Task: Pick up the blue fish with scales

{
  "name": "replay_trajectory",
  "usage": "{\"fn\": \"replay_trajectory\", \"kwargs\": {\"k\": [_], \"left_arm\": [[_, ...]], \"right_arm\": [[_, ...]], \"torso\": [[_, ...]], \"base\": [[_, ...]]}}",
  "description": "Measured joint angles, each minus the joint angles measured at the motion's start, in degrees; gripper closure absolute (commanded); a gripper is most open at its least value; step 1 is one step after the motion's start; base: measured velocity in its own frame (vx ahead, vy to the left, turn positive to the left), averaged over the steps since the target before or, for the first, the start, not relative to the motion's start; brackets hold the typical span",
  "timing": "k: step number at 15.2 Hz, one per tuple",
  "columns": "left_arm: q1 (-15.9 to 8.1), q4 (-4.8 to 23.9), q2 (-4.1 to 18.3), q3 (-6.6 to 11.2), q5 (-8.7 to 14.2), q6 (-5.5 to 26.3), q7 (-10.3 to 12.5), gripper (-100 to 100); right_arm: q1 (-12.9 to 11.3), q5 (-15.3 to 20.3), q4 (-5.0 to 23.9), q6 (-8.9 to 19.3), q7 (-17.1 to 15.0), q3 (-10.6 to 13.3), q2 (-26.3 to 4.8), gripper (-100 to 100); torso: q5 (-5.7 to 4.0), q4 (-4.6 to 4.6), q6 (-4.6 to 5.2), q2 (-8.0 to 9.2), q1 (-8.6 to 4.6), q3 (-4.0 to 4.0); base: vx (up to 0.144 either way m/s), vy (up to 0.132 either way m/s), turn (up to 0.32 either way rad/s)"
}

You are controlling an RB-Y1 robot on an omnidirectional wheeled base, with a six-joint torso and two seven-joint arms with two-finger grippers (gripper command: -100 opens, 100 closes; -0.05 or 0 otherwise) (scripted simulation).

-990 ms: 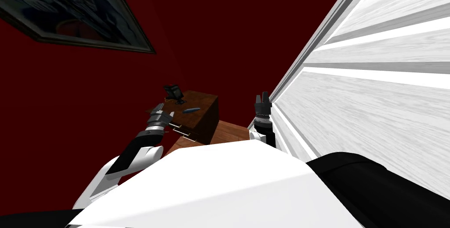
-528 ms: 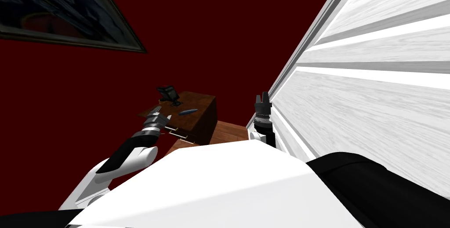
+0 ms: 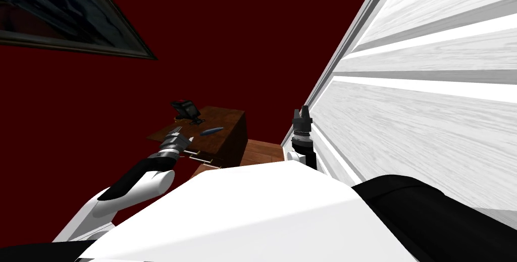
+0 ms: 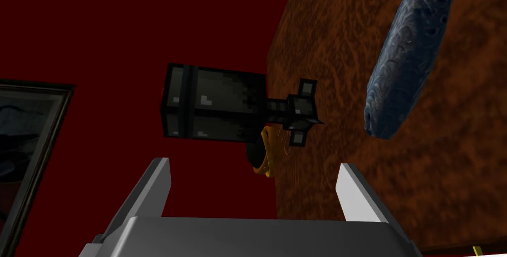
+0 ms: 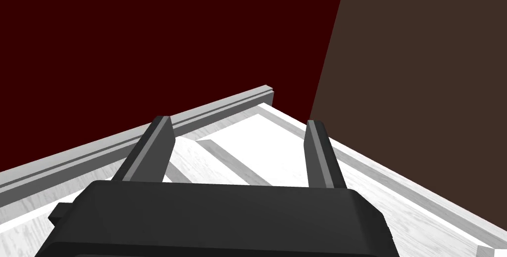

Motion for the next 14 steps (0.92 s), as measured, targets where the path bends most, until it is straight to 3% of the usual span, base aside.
{"fn": "replay_trajectory", "kwargs": {"k": [6,11,14], "left_arm": [[-0.09,0.66,0.7,2.8,2.87,7.07,1.27,-100],[0.25,1.61,2.24,6.06,6.54,13.12,2.77,-100],[0.3,1.64,2.31,6.97,7.4,16.5,3.28,-100]], "right_arm": [[0.0,0.0,0.0,0.0,0.0,0.0,0.0,0],[0.0,0.0,0.0,0.0,0.0,0.0,0.0,0],[-0.01,0.0,0.0,0.0,0.0,0.0,0.0,0]], "torso": [[0.0,-0.01,0.01,-0.04,0.03,-0.03],[0.01,-0.01,0.03,-0.07,0.04,-0.04],[0.0,0.0,0.03,-0.02,0.01,-0.01]], "base": [[0.028,0.011,-0.135],[0.028,0.014,-0.13],[0.018,0.009,-0.102]]}}
